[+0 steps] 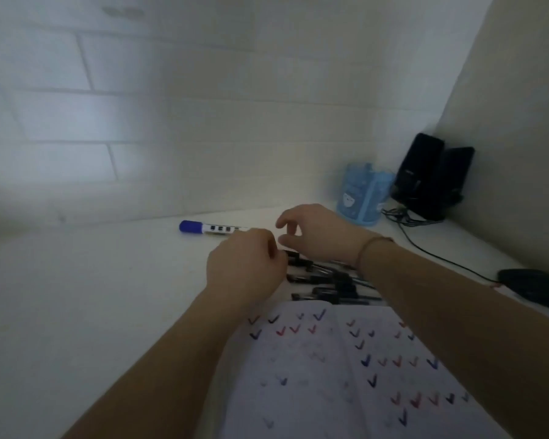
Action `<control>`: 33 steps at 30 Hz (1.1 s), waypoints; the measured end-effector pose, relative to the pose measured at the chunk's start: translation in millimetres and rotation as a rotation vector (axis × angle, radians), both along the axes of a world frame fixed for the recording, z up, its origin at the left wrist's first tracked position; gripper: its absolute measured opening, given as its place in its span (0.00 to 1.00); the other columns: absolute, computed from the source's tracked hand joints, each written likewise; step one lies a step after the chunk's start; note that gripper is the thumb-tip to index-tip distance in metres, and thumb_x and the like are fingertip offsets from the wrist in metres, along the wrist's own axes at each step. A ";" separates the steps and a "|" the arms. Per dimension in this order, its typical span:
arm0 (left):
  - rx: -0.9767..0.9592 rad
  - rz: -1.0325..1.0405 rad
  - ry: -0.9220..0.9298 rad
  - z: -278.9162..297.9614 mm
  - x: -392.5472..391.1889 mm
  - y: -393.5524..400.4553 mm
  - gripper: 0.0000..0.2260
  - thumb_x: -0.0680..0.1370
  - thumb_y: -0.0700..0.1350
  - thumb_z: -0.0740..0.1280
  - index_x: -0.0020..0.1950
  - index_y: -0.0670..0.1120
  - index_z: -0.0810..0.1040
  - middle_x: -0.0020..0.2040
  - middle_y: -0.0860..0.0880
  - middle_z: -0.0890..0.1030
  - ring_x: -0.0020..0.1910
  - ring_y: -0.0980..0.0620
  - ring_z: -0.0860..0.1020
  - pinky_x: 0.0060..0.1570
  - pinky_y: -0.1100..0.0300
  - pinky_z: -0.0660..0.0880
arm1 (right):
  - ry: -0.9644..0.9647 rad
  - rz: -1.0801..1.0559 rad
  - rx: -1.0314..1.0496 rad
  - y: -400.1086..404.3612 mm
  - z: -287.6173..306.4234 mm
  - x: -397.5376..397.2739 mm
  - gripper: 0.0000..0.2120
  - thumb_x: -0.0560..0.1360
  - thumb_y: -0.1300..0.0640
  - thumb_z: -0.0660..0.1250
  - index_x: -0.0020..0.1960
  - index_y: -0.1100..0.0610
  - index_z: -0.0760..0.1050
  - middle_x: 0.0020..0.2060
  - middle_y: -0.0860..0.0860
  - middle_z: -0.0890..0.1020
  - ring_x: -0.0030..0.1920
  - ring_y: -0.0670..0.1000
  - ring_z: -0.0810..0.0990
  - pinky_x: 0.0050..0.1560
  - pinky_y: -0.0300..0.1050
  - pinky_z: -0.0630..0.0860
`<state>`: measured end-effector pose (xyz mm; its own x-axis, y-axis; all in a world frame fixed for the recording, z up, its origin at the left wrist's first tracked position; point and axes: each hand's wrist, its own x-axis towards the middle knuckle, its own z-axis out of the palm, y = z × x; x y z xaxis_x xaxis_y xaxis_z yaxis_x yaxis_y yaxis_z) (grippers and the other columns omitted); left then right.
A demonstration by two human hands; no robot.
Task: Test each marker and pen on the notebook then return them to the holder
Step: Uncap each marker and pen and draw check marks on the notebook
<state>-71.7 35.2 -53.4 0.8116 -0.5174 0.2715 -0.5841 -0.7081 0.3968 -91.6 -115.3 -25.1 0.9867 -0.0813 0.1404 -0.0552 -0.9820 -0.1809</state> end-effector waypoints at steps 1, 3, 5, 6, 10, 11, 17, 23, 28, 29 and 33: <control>-0.036 0.053 0.008 0.9 7.1 3.1 0.09 0.77 0.52 0.59 0.43 0.50 0.76 0.34 0.52 0.77 0.31 0.54 0.76 0.31 0.60 0.73 | 0.038 -0.012 -0.010 5.0 -8.9 19.5 0.19 0.76 0.48 0.64 0.65 0.51 0.72 0.57 0.51 0.77 0.55 0.51 0.75 0.56 0.45 0.73; -0.079 0.109 0.005 2.6 15.2 8.2 0.09 0.77 0.52 0.59 0.43 0.50 0.76 0.33 0.52 0.77 0.30 0.54 0.75 0.30 0.60 0.72 | 0.080 -0.035 -0.055 14.1 -24.1 47.6 0.21 0.76 0.52 0.64 0.68 0.50 0.69 0.60 0.53 0.74 0.61 0.54 0.70 0.60 0.50 0.72; -0.096 0.122 -0.012 2.3 16.8 10.5 0.09 0.77 0.51 0.59 0.44 0.51 0.76 0.34 0.53 0.76 0.30 0.56 0.74 0.29 0.61 0.69 | 0.050 -0.046 -0.128 20.9 -35.6 63.2 0.17 0.75 0.58 0.61 0.64 0.49 0.72 0.57 0.53 0.73 0.60 0.56 0.68 0.54 0.50 0.72; -0.106 0.122 -0.015 1.3 17.3 10.2 0.08 0.77 0.51 0.58 0.44 0.51 0.75 0.35 0.53 0.76 0.31 0.56 0.73 0.29 0.61 0.68 | 0.017 -0.053 -0.153 22.2 -39.9 66.7 0.15 0.75 0.59 0.59 0.60 0.48 0.73 0.55 0.53 0.73 0.59 0.57 0.67 0.50 0.49 0.71; -0.187 0.116 -0.079 -5.2 21.6 10.2 0.10 0.77 0.53 0.60 0.52 0.49 0.73 0.46 0.52 0.75 0.44 0.51 0.74 0.36 0.58 0.68 | -0.183 -0.046 -0.064 11.2 -44.2 58.3 0.09 0.76 0.52 0.62 0.55 0.48 0.78 0.52 0.49 0.78 0.54 0.53 0.69 0.50 0.46 0.70; -0.183 0.104 -0.122 -10.0 22.8 9.9 0.13 0.76 0.54 0.62 0.56 0.49 0.73 0.51 0.50 0.75 0.49 0.49 0.73 0.40 0.56 0.68 | -0.237 -0.052 0.050 6.6 -39.6 49.2 0.09 0.76 0.49 0.64 0.54 0.48 0.78 0.49 0.48 0.79 0.51 0.51 0.71 0.49 0.46 0.71; -0.124 -0.100 -0.333 2.1 -6.1 4.5 0.21 0.76 0.61 0.59 0.62 0.49 0.72 0.57 0.49 0.75 0.54 0.46 0.72 0.50 0.51 0.70 | -0.423 -0.101 0.645 -9.6 10.6 -72.4 0.05 0.77 0.57 0.65 0.49 0.54 0.79 0.34 0.47 0.83 0.35 0.49 0.79 0.36 0.43 0.74; -0.220 -0.613 -0.324 26.2 -97.3 -3.4 0.13 0.78 0.54 0.54 0.50 0.49 0.75 0.41 0.53 0.77 0.36 0.53 0.75 0.32 0.60 0.73 | -0.447 -0.061 1.158 1.0 24.9 -213.3 0.21 0.58 0.37 0.75 0.41 0.51 0.79 0.31 0.53 0.78 0.31 0.52 0.74 0.31 0.44 0.72; -0.063 -0.847 -0.283 14.7 -117.3 -4.8 0.11 0.79 0.55 0.53 0.52 0.52 0.71 0.35 0.55 0.76 0.29 0.55 0.72 0.27 0.63 0.67 | -0.509 -0.036 1.073 9.6 -7.7 -229.2 0.14 0.59 0.45 0.75 0.31 0.52 0.75 0.21 0.56 0.73 0.20 0.51 0.69 0.21 0.41 0.69; -0.048 -0.867 -0.285 12.9 -115.7 -4.3 0.11 0.79 0.56 0.53 0.53 0.53 0.71 0.32 0.55 0.76 0.26 0.55 0.71 0.25 0.64 0.66 | -0.518 -0.013 1.123 9.9 -12.6 -229.0 0.13 0.60 0.48 0.75 0.30 0.53 0.73 0.20 0.58 0.71 0.20 0.51 0.68 0.21 0.41 0.68; -0.024 -0.913 -0.263 7.3 -108.1 -4.4 0.12 0.80 0.61 0.54 0.56 0.57 0.72 0.28 0.55 0.76 0.22 0.57 0.70 0.22 0.62 0.68 | -0.535 0.074 1.069 4.2 -23.1 -233.4 0.11 0.61 0.43 0.76 0.33 0.44 0.74 0.26 0.49 0.75 0.26 0.51 0.71 0.28 0.44 0.71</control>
